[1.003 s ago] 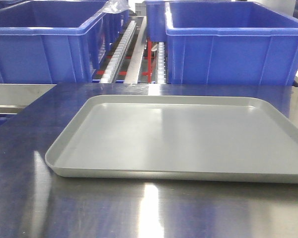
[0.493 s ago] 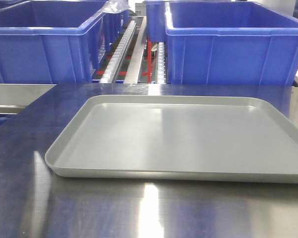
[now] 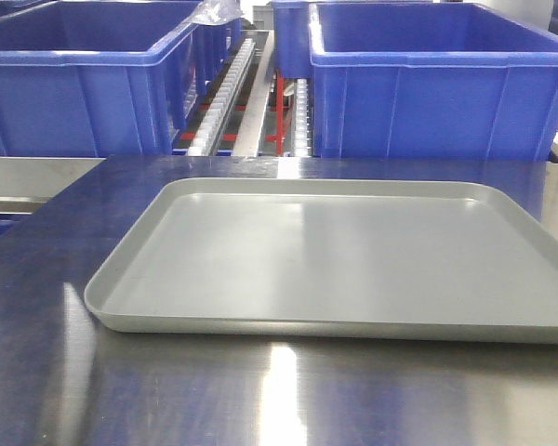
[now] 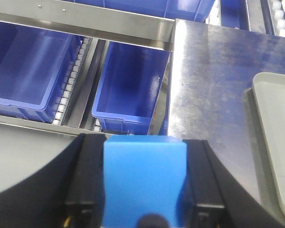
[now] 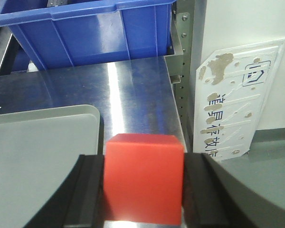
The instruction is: Sort and place red and blue blocks on shelf
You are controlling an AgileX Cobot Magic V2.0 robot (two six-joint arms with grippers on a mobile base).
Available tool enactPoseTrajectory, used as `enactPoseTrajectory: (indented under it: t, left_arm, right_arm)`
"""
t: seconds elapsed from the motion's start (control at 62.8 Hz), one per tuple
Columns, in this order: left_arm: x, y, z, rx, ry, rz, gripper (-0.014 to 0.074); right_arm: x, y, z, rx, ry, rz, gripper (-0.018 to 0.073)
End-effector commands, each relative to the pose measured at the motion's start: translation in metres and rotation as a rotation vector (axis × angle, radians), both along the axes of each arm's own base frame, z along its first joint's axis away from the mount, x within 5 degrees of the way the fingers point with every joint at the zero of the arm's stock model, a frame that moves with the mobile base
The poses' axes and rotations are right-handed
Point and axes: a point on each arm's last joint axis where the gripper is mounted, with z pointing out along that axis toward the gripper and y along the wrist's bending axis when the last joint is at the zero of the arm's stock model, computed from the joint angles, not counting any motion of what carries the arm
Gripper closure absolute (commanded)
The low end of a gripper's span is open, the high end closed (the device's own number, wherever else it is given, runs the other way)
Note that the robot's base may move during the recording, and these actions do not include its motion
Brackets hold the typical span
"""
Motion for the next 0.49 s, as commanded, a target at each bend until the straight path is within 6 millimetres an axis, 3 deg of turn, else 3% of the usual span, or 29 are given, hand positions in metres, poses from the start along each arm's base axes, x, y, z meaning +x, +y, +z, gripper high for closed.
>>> enactPoseTrajectory:
  t: [0.0, 0.477]
  left_arm:
    - [0.0032, -0.0012, 0.0168, -0.015, -0.111, -0.010, 0.0472]
    - [0.0032, -0.0012, 0.0168, -0.015, -0.111, -0.010, 0.0472]
  right_arm:
    - [0.0014, -0.0018, 0.0160, -0.025, -0.102, -0.013, 0.0503]
    - [0.0014, -0.0018, 0.0160, -0.025, -0.102, -0.013, 0.0503]
